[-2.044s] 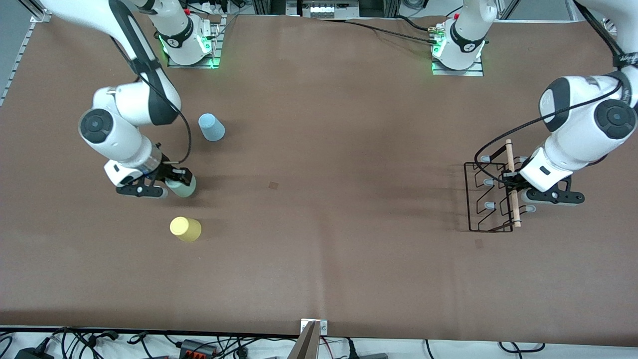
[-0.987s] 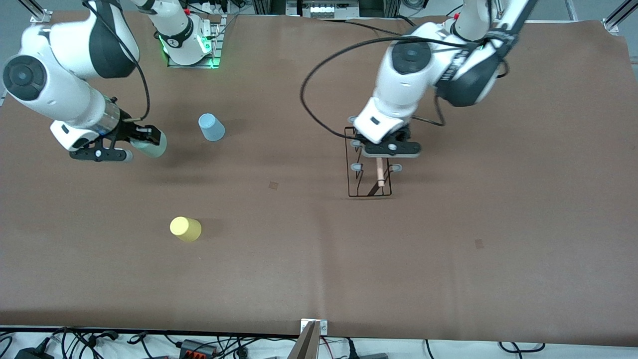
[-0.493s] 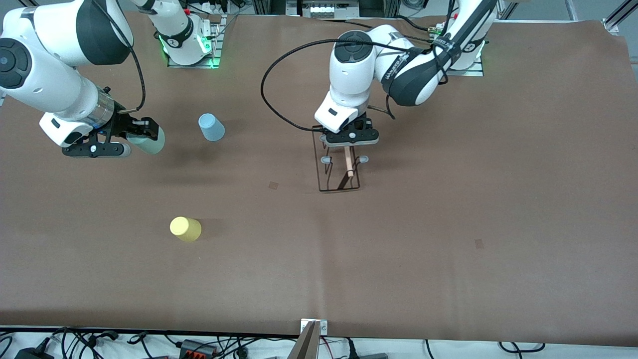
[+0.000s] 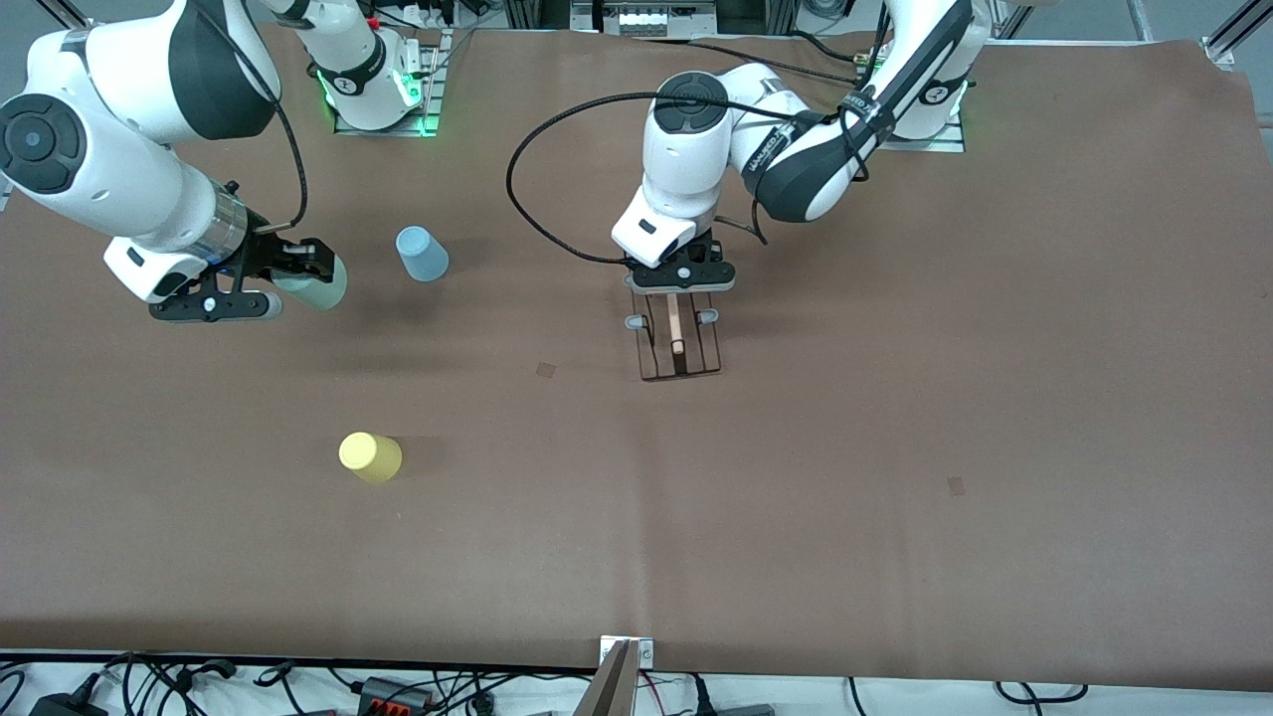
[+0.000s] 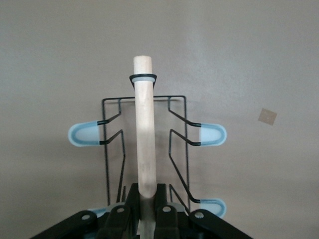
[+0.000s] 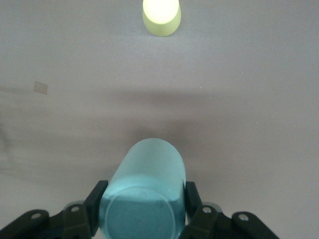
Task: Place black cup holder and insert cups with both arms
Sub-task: 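Lower the black rack onto the table and open the left gripper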
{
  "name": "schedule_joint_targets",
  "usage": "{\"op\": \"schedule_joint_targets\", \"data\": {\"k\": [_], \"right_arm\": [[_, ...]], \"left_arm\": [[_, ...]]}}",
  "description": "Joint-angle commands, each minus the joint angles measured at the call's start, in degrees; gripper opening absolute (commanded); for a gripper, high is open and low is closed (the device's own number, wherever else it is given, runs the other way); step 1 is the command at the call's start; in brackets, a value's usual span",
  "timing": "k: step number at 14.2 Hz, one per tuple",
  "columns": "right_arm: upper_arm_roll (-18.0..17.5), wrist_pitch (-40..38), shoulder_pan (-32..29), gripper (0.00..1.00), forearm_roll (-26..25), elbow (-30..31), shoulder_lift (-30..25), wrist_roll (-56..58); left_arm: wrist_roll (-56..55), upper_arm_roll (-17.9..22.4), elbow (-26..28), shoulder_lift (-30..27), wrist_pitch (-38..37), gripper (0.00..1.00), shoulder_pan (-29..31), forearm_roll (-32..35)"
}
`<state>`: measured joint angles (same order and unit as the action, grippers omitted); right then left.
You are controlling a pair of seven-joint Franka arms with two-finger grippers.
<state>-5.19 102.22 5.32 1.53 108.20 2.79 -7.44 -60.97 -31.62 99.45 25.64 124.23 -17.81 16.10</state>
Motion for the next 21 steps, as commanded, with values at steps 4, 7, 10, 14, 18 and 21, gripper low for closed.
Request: {"op": "schedule_joint_targets", "data": {"k": [4, 7, 10, 14, 18, 21], "right_arm": [[0.1, -0.4, 1.4, 0.14, 0.8, -1.0, 0.6, 0.1], [0.1, -0.3, 2.8, 0.14, 0.8, -0.7, 0.7, -2.7], [0.1, 0.7, 4.3, 0.15, 0.8, -0.7, 0.9, -5.9], [0.1, 0.8, 5.0, 0.14, 0.8, -0.8, 1.2, -8.6], [0.1, 0.8, 5.0, 0.14, 0.8, -0.8, 1.2, -8.7], [0.0, 1.2, 5.3, 0.14, 0.9, -0.8, 1.3, -10.3]], "left_arm": [[-1.7, -0.1, -2.0, 1.8, -0.3, 0.02, -1.9, 5.2], [-2.4, -0.1, -2.0, 2.7, -0.3, 0.02, -3.1, 6.3], [-3.0, 0.0, -2.0, 2.8, -0.3, 0.04, -3.3, 6.3], [-2.9, 0.0, -2.0, 2.7, -0.5, 0.48, -3.2, 6.3], [-2.7, 0.4, -3.0, 0.9, -2.1, 1.0, -2.0, 6.3], [-1.2, 0.2, -9.1, -0.3, -15.0, 1.0, 0.0, 6.3]]}}
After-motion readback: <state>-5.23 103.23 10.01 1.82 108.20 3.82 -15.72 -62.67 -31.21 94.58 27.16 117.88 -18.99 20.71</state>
